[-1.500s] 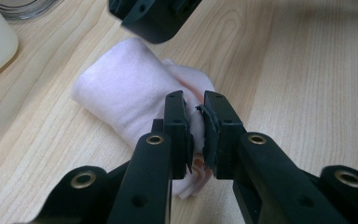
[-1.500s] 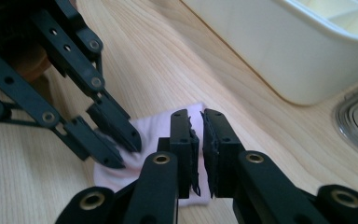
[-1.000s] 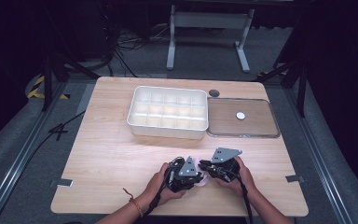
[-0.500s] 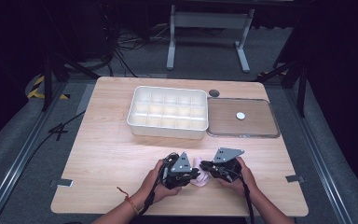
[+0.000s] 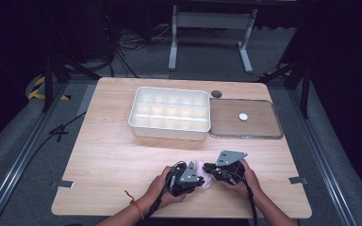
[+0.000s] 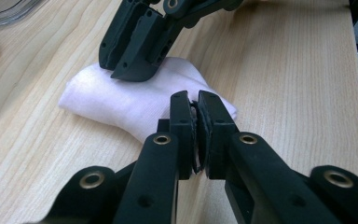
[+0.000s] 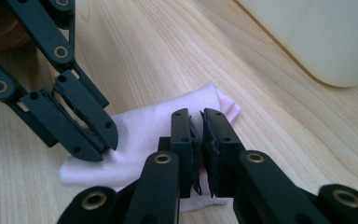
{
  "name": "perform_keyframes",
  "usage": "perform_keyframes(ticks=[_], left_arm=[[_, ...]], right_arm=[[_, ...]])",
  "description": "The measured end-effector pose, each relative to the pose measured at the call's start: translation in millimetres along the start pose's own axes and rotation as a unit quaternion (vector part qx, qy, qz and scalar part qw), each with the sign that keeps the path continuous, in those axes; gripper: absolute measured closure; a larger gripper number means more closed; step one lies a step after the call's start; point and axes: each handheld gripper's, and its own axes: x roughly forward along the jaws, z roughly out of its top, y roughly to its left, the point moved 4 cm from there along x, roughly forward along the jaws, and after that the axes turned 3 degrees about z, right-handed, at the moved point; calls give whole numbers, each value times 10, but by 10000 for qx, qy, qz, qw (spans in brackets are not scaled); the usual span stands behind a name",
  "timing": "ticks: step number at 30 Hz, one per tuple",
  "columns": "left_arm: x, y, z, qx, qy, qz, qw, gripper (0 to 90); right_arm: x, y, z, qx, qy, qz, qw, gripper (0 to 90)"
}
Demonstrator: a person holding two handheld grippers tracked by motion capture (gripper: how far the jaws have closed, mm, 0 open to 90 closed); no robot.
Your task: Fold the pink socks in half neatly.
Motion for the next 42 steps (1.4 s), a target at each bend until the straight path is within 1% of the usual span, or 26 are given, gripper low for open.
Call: perform_keyframes(ticks=[3,6,7,10,11,12,13,14,15,16,18,19,20,22,23,24,26,27,28,32,35,36,37,38,40,42], left_arm=[[-1,-12,5,104,38,60,9999,853],[10,-34,13,150,5,97,9998,854],[3,-29,14,238,56,129,9996,854],[3,-40,20,243,89,84,9996,855],[4,-49,36,298,128,102,9994,855],[-3,-63,52,358,220,83,9991,859],[-5,-79,65,380,247,33,9990,859],[1,-112,85,412,238,-153,9988,864],[7,-139,92,413,243,-196,9987,864],[14,-178,111,562,305,-156,9978,857],[-15,-173,145,560,260,-212,9979,861],[-44,-150,168,541,181,-225,9981,871],[-79,-112,188,474,84,-217,9986,877],[-129,-27,205,206,-95,-184,9996,878],[-129,-27,205,206,-95,-184,9996,876],[-117,23,188,107,-168,-212,9996,876],[-73,42,147,8,-167,-278,9995,871],[-53,38,126,-1,-144,-326,9994,868],[8,6,80,80,-65,-399,9991,863],[38,-27,50,186,-40,-387,9991,868],[43,-41,45,271,-21,-325,9991,873],[50,-48,39,239,-30,-339,9991,877],[52,-48,38,231,-34,-339,9992,880],[52,-48,39,234,-28,-338,9991,881],[54,-53,36,214,-33,-349,9992,881],[54,-54,37,254,-30,-326,9991,882]], right_arm=[[-4,-2,5,-45,17,-57,10000,832],[-12,-15,1,-36,19,-80,10000,833],[-15,-18,0,-29,25,-96,9999,833],[-18,-20,-2,-33,36,-121,9999,840],[-15,-21,-4,-2,48,-106,9999,843],[-6,-29,-4,66,65,-68,9999,847],[-6,-29,-4,66,65,-68,9999,847],[-7,-33,-4,85,76,-32,9999,850],[-7,-33,-4,85,76,-32,9999,850],[-7,-34,-5,104,71,-25,9999,850],[-4,-39,-7,112,57,-3,9999,851],[-3,-36,-7,139,63,-3,9999,852],[-1,-40,-8,117,62,-11,9999,852],[1,-39,-7,94,66,-16,9999,852],[1,-39,-7,94,66,-16,9999,852],[1,-39,-6,89,66,-9,9999,852],[2,-41,-8,124,73,22,9999,852],[-1,-46,-8,132,65,40,9999,852],[-1,-50,-11,168,41,34,9998,850],[-6,-49,-12,174,9,78,9998,844],[-22,-66,-14,167,-4,73,9998,822],[-35,-73,-10,120,-7,11,9999,806],[-56,-88,-2,19,16,-216,9998,808],[-69,-101,-4,-14,44,-305,9995,808],[-76,-139,-39,37,97,-391,9992,822],[-46,-182,-109,54,352,-541,9979,830]])
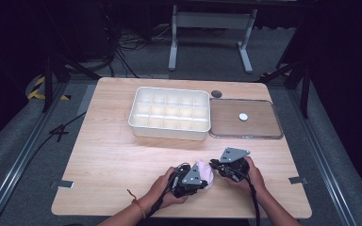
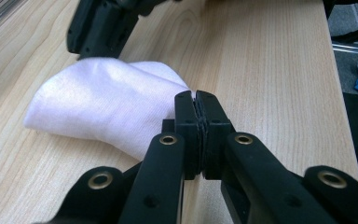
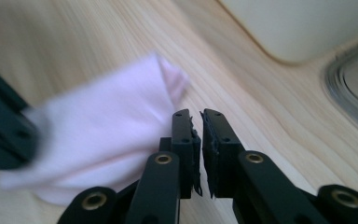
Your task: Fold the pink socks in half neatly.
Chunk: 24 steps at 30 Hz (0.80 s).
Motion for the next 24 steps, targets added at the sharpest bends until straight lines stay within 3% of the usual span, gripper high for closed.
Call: perform_keyframes(ticks=[3,6,10,12,14,16,18,20,24], left_arm=[[4,-6,0,-7,-13,17,10000,881],[8,3,0,-62,-28,-28,10000,880],[16,-1,3,-151,-57,-52,9999,878],[13,-1,4,-149,-57,-64,9999,870],[6,-14,6,-150,-55,-80,9998,828],[-1,-23,18,-120,-112,-212,9996,760],[-62,-44,32,-221,-131,-436,9987,680],[-160,-53,74,-176,-238,-526,9982,633],[-469,-30,192,-201,-576,-434,9972,548]], right_arm=[[-16,-47,-30,86,-70,-36,9999,819],[-146,-78,47,306,-444,27,9985,784],[-221,-34,139,627,-820,199,9945,587],[-173,30,178,740,-758,377,9937,519],[-90,104,193,610,-541,459,9956,493],[-43,137,189,577,-447,508,9960,472],[-25,150,189,625,-458,528,9956,449],[-39,154,193,622,-519,508,9954,451],[-15,164,172,698,-414,575,9950,436]])
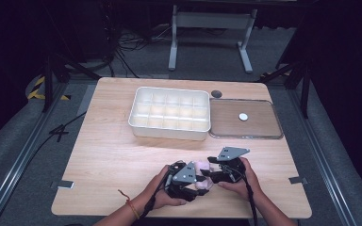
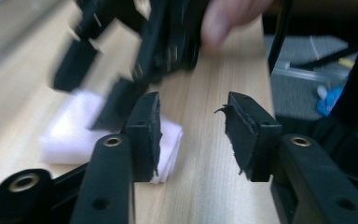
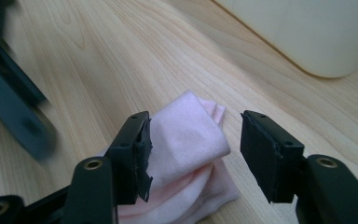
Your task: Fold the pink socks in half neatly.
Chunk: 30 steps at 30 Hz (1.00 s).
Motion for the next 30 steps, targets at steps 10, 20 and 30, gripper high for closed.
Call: perform_keyframes(ticks=[10,20,30], left_arm=[[-597,216,-379,-139,634,995,9929,341],[-941,447,-1051,-556,1499,1646,9733,255],[-965,543,-1249,-939,1418,1577,9727,225]], right_arm=[[-53,-29,44,89,-170,-91,9998,385],[27,-16,42,87,127,-163,9997,326],[133,-108,-88,435,383,433,9974,277]])
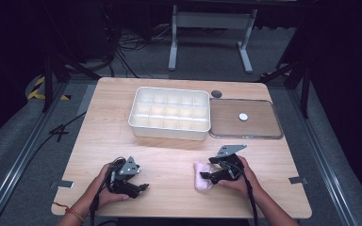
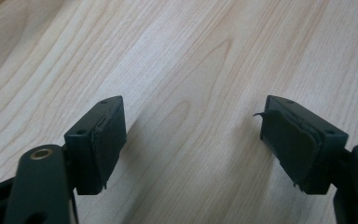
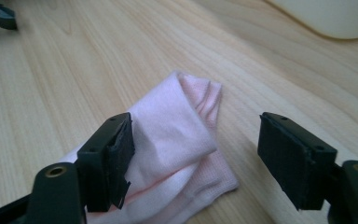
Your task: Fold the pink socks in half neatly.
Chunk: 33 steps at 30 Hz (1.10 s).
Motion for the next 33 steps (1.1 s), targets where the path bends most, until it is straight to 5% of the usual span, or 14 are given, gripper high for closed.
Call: perform_keyframes(ticks=[3,7,15,20,33], left_arm=[[24,10,2,-82,-67,-36,9999,216],[42,30,-17,-129,-166,-69,9998,180],[62,22,-34,-186,-353,-28,9992,160],[82,-4,-17,-312,-388,68,9987,147],[126,1,19,-311,-421,50,9986,120]], right_arm=[[21,24,2,-54,56,140,9999,301],[25,64,15,-108,149,517,9985,506],[55,118,33,-57,263,899,9956,649],[43,125,30,-109,204,929,9954,688],[-88,215,61,-670,8,504,9965,713]])
